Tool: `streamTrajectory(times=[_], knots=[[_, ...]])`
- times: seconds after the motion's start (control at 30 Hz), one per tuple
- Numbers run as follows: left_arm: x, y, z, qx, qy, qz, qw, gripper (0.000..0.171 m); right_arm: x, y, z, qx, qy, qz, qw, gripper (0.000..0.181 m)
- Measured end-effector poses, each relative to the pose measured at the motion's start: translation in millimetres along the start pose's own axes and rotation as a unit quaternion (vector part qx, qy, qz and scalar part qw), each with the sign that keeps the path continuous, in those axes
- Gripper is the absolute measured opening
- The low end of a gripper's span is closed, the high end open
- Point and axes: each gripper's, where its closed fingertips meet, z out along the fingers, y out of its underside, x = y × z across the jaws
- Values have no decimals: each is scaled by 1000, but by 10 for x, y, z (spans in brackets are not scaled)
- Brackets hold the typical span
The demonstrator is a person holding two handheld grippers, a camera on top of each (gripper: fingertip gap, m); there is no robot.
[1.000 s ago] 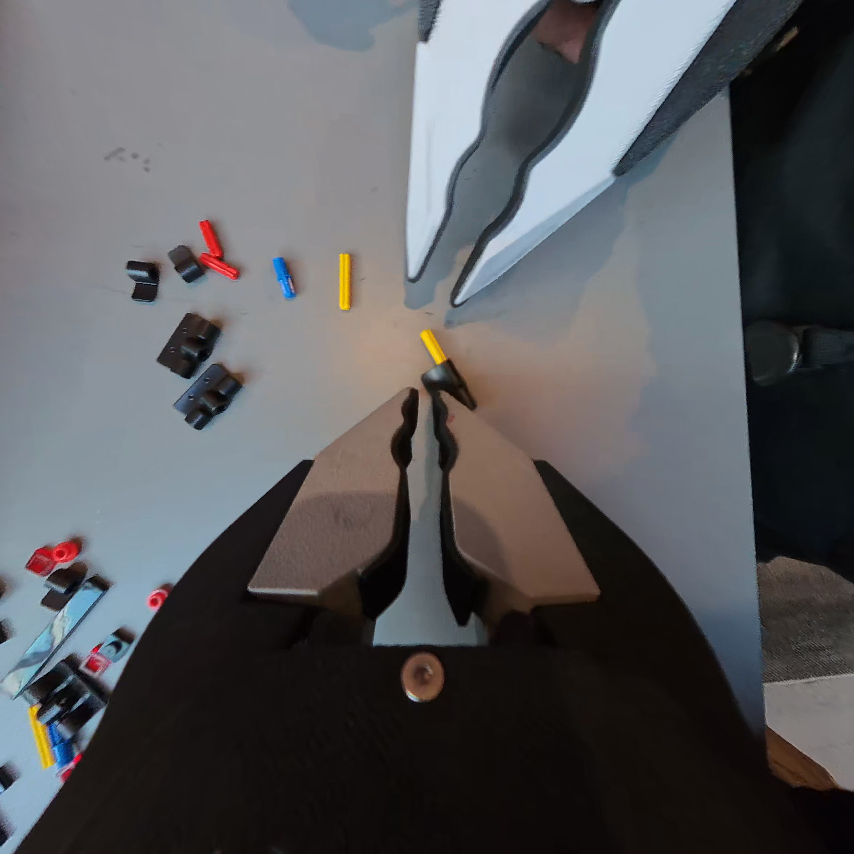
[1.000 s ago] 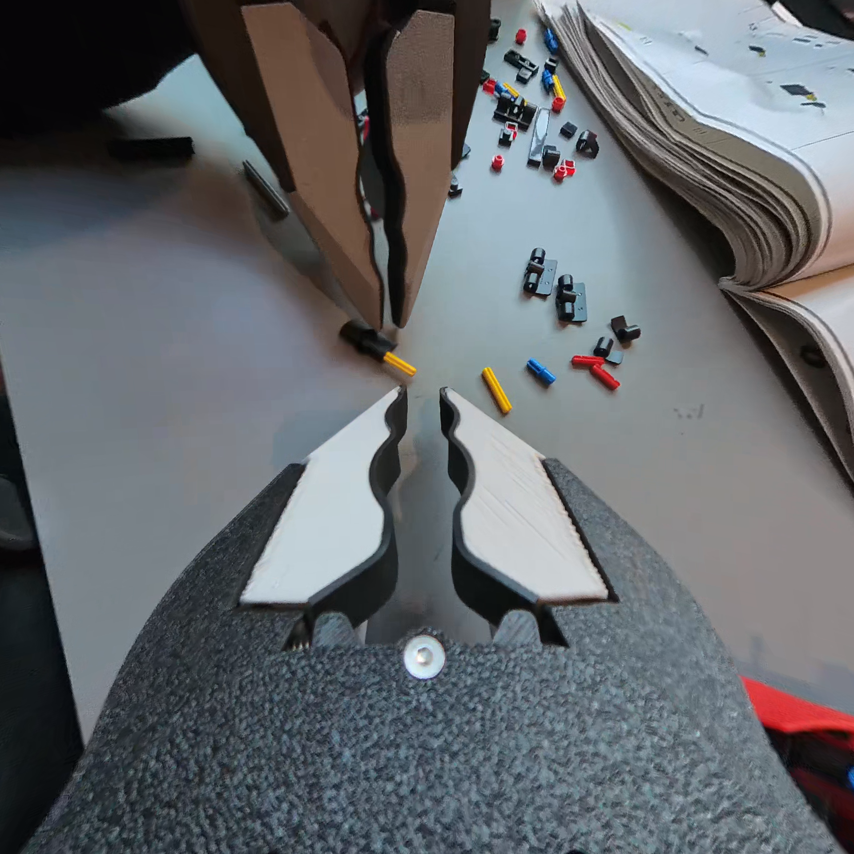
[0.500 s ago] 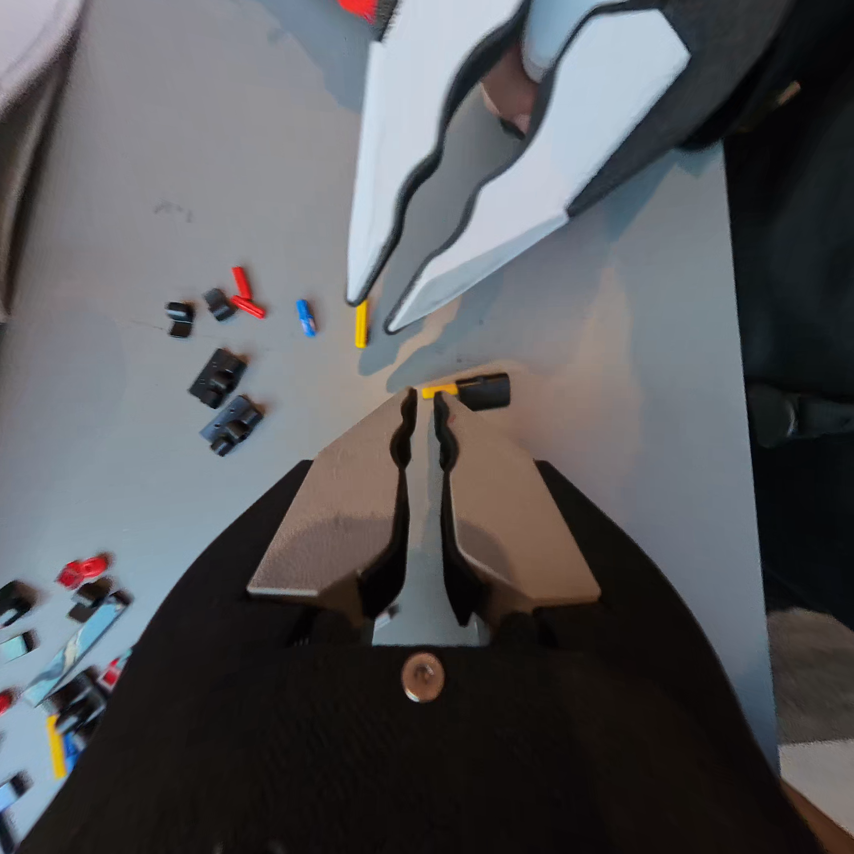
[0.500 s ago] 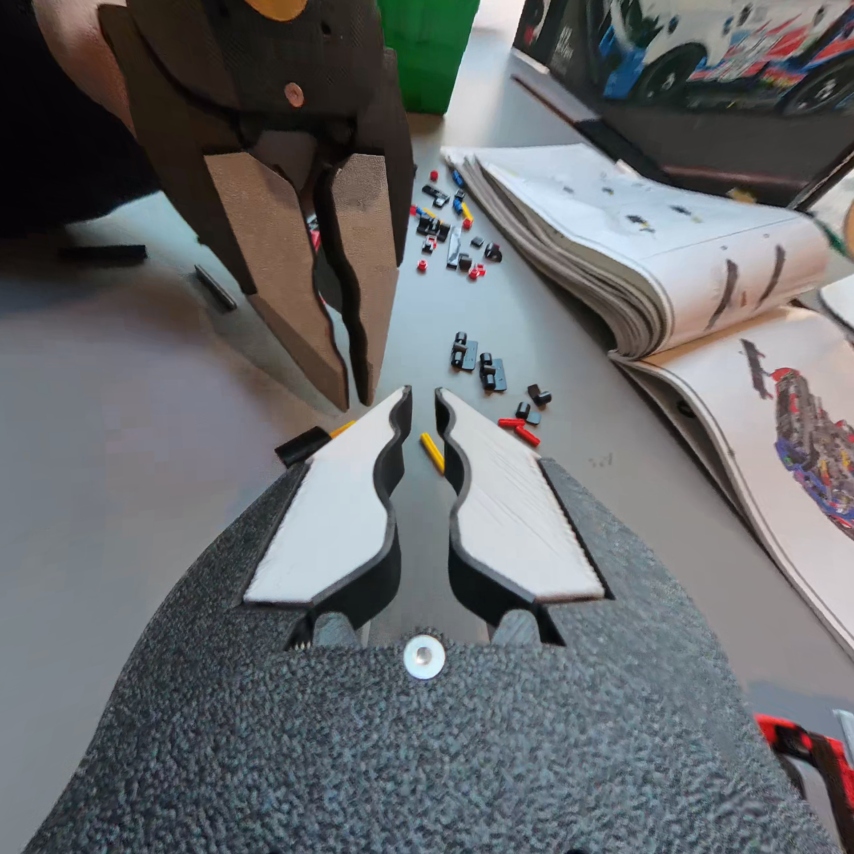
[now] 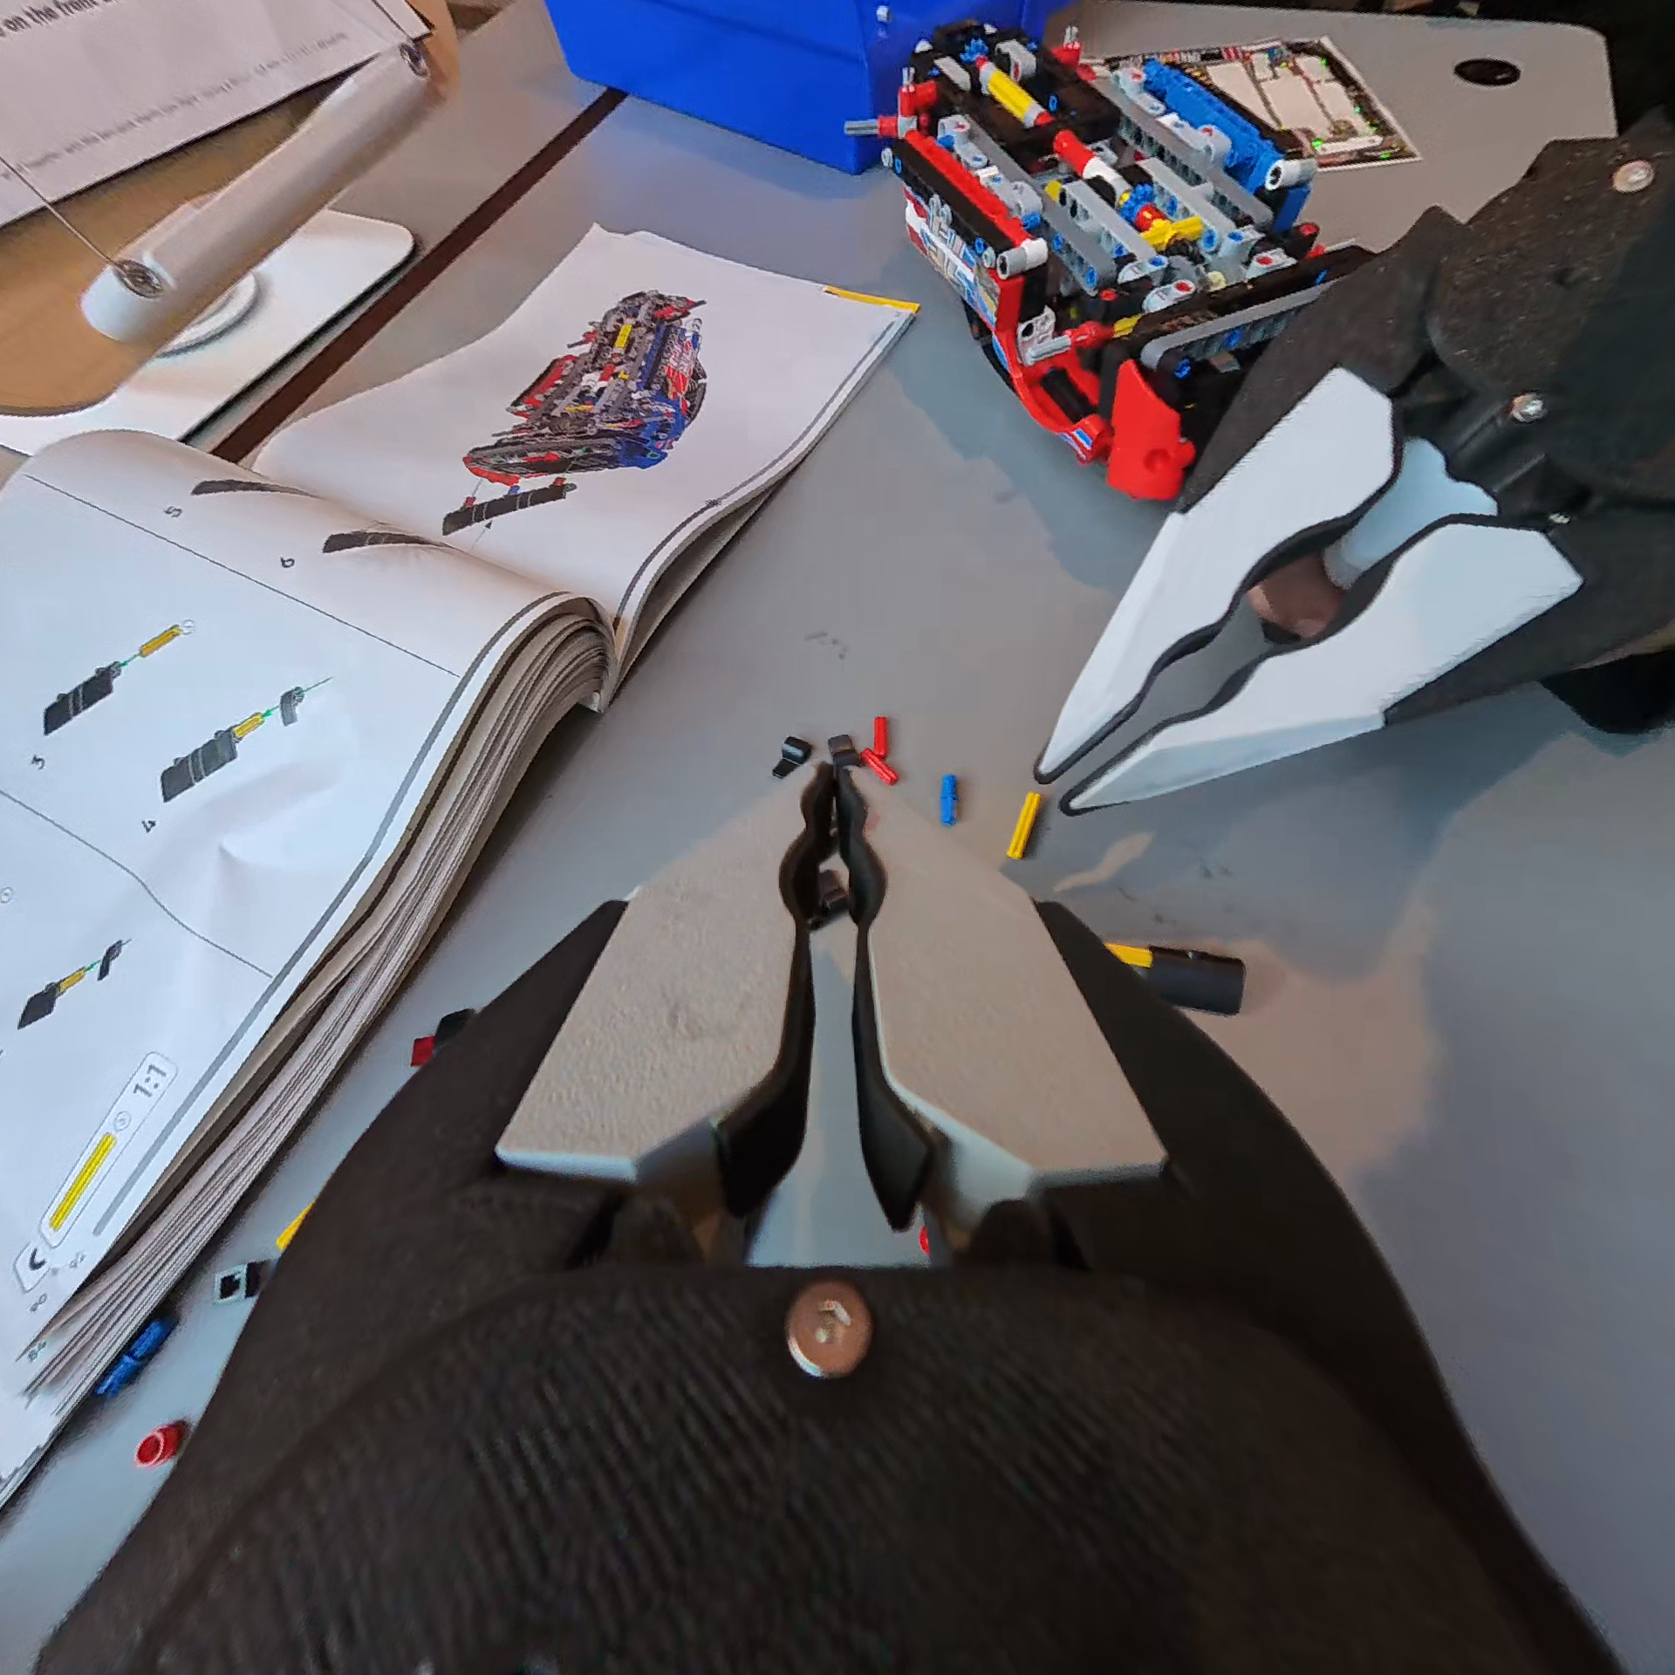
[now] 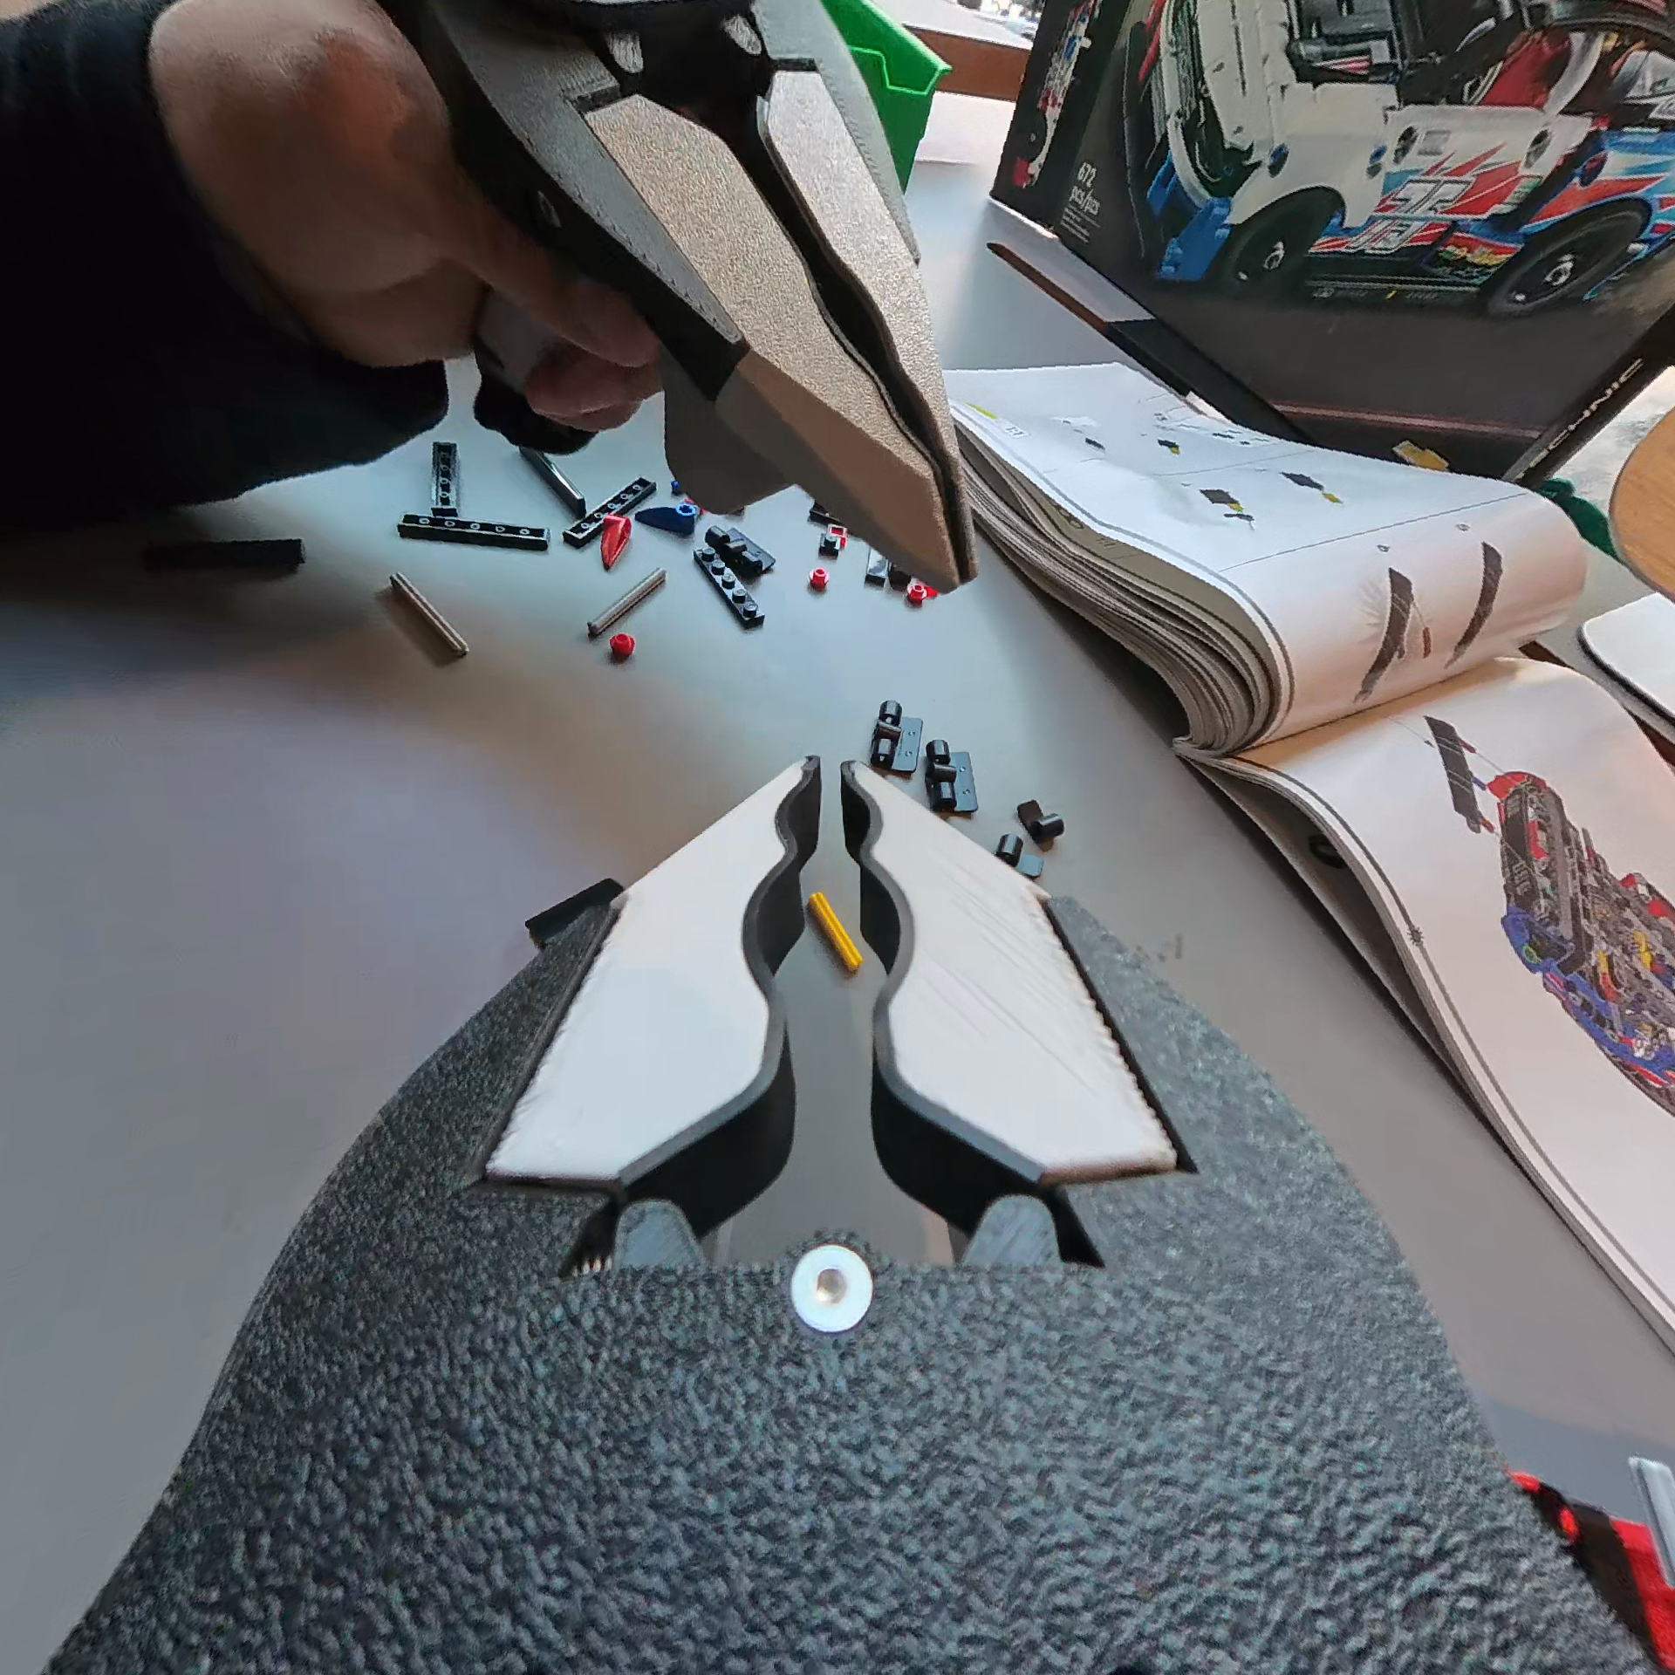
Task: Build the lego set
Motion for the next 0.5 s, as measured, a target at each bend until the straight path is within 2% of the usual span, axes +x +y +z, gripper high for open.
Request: streamTrajectory(times=[0.33,0.5], knots=[[105,54,91,-14,7,40,999,0,30,-51,-37,20,-2,12,1000,1],[70,70,91,-16,2,33,999,0,44,-64,-51,26,-1,17,1000,1]])
